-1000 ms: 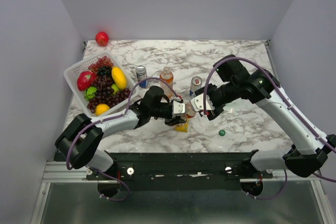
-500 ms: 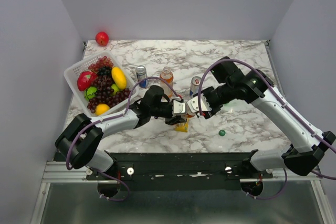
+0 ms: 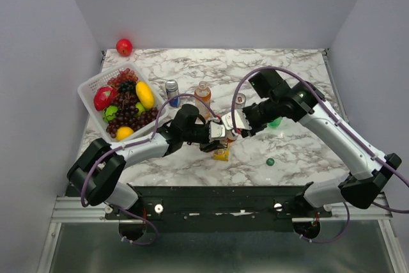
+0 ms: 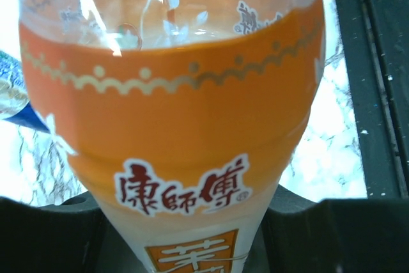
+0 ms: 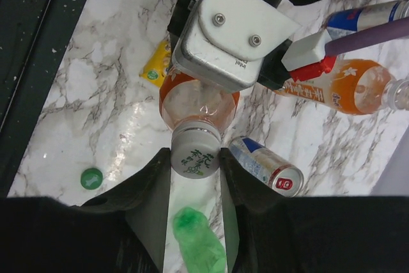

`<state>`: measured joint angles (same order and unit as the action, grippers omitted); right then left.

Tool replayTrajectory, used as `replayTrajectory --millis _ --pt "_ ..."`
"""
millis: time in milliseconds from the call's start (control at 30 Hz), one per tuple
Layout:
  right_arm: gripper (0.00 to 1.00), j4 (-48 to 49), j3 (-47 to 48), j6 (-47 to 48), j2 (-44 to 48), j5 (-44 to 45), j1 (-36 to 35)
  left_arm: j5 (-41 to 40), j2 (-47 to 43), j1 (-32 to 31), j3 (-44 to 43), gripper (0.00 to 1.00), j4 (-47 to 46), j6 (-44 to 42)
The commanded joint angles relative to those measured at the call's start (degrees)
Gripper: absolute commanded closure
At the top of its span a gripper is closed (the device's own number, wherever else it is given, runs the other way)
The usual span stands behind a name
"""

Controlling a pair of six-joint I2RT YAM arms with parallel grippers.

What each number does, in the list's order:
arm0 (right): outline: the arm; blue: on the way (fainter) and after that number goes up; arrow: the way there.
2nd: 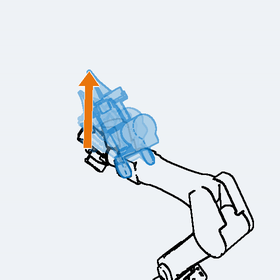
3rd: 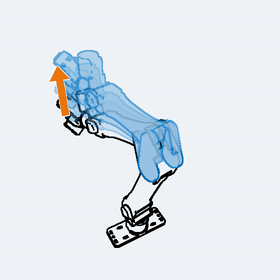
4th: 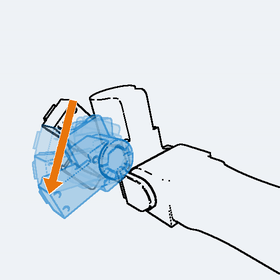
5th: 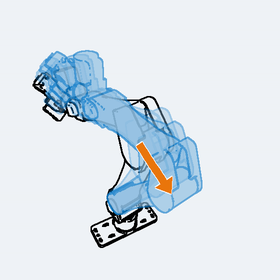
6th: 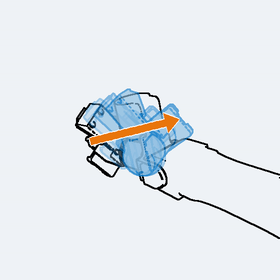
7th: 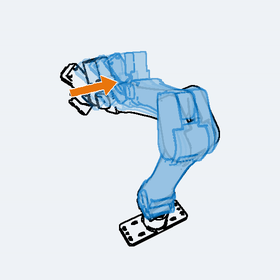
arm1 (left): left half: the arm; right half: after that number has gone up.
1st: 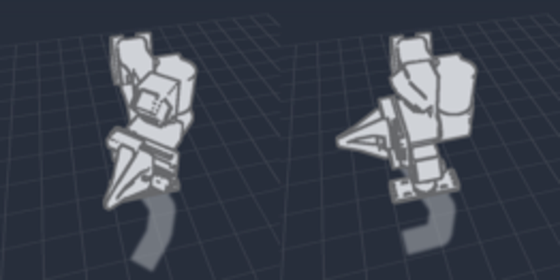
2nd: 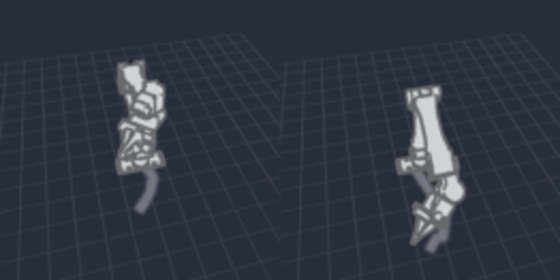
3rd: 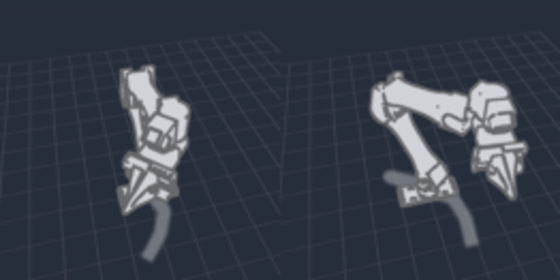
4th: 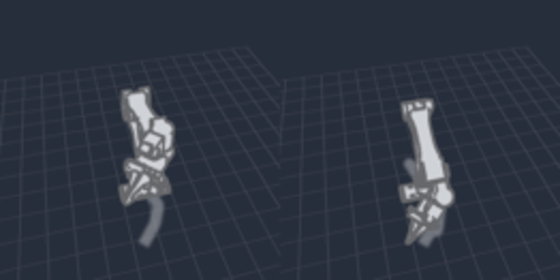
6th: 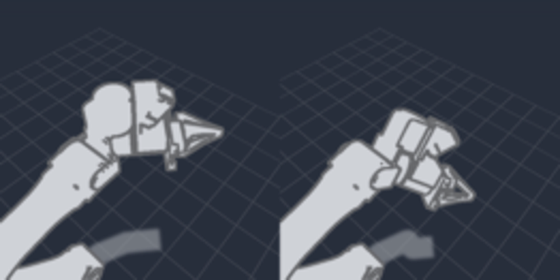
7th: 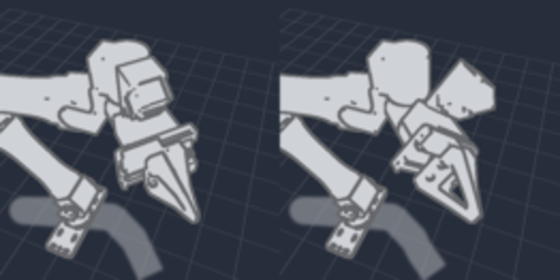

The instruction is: Screw on the bottle caps

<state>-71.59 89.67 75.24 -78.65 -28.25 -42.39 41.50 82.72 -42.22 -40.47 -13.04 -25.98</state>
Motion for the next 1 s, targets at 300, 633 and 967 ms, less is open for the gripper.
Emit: replayTrajectory --millis 300,633,967 --pt "0.73 -6.35 15.17 -40.24 -17.66 -6.02 1.96 -21.09 -11.08 -1.11 5.13 1.00 -17.45 6.99" --pt "0.90 -5.05 19.05 -61.77 -24.79 -9.45 5.56 -36.65 -13.11 -3.92 2.76 1.00 -10.79 10.16" --pt "0.98 -3.47 20.28 -75.06 -27.78 -20.62 11.45 -43.43 -13.99 -5.68 3.02 1.00 -3.23 7.78"
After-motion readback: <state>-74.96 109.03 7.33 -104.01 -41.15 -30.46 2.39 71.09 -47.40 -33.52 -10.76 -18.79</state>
